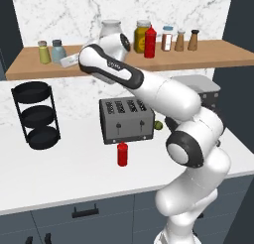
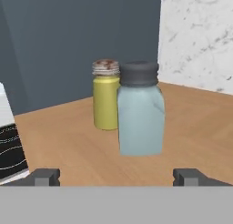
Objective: Put the shaker and condiment bottle from the counter next to their counterparts in the cabinet.
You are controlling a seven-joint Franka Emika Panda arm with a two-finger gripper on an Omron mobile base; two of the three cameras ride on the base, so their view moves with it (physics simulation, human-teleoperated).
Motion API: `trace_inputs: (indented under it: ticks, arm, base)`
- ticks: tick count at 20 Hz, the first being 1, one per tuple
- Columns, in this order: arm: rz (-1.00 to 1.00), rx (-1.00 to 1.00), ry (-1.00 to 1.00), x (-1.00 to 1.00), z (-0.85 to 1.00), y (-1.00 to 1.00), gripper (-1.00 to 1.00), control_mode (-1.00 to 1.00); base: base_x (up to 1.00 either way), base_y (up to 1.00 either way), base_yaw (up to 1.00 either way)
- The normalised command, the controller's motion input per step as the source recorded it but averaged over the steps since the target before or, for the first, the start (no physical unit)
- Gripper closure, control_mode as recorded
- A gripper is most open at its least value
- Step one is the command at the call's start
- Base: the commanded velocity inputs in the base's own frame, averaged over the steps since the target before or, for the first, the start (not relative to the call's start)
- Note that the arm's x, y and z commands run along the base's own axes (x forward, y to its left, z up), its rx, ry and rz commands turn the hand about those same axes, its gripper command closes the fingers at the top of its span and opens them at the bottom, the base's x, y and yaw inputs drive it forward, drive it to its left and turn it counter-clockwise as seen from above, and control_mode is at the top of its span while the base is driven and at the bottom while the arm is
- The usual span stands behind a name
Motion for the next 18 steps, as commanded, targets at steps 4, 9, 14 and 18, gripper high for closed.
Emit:
trace_inputs:
  ticks: [4, 9, 14, 18]
  arm:
    - [-0.05, 0.11, 0.0, -0.42, 0.0, -0.34, -1.0, -1.0]
    - [-0.08, 0.11, 0.0, -0.43, 0.0, -0.29, -1.0, -1.0]
    - [-0.11, 0.1, 0.0, -0.47, 0.0, -0.22, -1.0, -1.0]
    - [-0.21, 0.14, 0.05, -0.64, 0.0, -0.18, -1.0, -1.0]
  base:
    - [0.0, 0.0, 0.0]
    - [0.0, 0.0, 0.0]
    - [0.0, 0.0, 0.0]
    - [0.0, 0.0, 0.0]
